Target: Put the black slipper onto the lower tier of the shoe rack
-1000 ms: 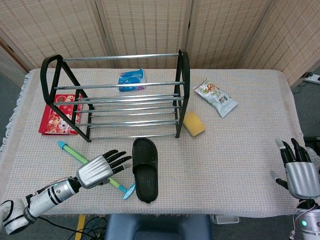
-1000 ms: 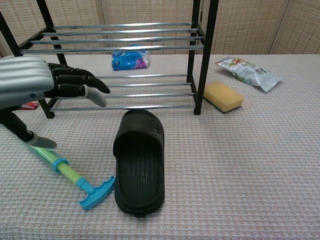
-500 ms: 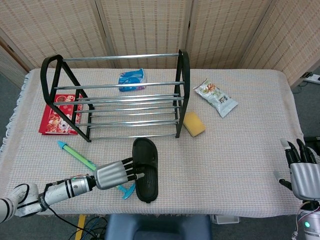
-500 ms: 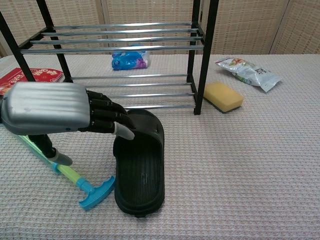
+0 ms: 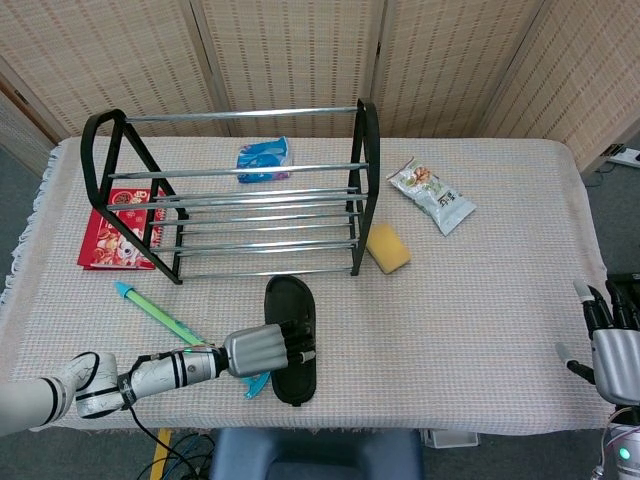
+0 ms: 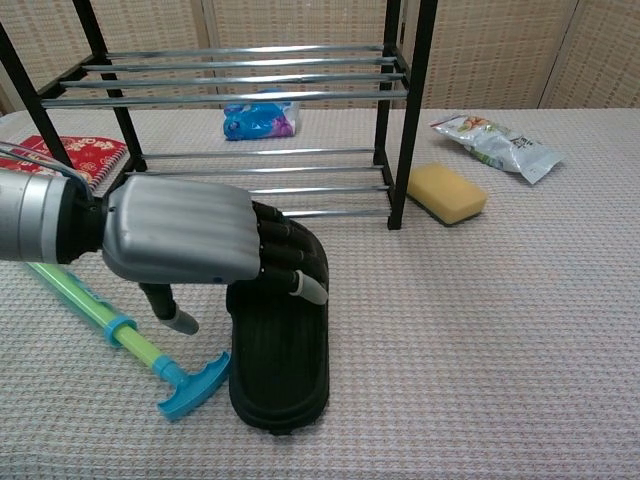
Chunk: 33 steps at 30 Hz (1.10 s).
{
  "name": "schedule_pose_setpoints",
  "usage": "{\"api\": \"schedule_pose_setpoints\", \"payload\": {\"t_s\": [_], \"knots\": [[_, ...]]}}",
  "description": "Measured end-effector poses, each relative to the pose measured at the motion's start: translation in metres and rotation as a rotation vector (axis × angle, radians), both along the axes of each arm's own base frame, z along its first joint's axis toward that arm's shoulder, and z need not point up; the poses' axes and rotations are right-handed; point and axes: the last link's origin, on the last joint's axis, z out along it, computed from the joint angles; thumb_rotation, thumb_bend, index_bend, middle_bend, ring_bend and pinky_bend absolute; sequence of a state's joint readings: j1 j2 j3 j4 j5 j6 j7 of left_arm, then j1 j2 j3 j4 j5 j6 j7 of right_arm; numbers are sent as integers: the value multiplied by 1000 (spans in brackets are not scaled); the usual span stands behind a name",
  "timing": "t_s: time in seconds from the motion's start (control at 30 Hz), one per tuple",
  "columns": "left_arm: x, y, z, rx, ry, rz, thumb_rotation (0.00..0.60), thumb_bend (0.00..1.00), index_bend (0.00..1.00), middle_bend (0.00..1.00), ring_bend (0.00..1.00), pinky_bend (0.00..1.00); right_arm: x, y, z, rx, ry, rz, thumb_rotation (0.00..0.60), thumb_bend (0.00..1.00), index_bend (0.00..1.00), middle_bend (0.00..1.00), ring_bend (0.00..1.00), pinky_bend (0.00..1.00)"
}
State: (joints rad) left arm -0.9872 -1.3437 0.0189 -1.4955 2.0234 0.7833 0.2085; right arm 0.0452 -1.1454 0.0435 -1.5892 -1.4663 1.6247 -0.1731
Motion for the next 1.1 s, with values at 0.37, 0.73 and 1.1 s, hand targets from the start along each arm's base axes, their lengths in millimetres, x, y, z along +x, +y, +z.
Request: {"api": "schedule_pose_setpoints", "payload": {"t_s": [0.37,0.73,1.1], "knots": [[18,-5,-21,16,58,-70,600,153,140,135,140,251,-5,4,3,-14,-12,-5,600,209,0,140,12,133],[26,-7,-33,48,121,-153,600,153,168,135,140,251,-9,11,7,-32,-23,-17,600,209,0,140,12,133],[25,-13,-38,44,158,-163,600,152,246,135,140,251,-14,14,8,-39,-38,-21,600,209,0,140,12,133]]}}
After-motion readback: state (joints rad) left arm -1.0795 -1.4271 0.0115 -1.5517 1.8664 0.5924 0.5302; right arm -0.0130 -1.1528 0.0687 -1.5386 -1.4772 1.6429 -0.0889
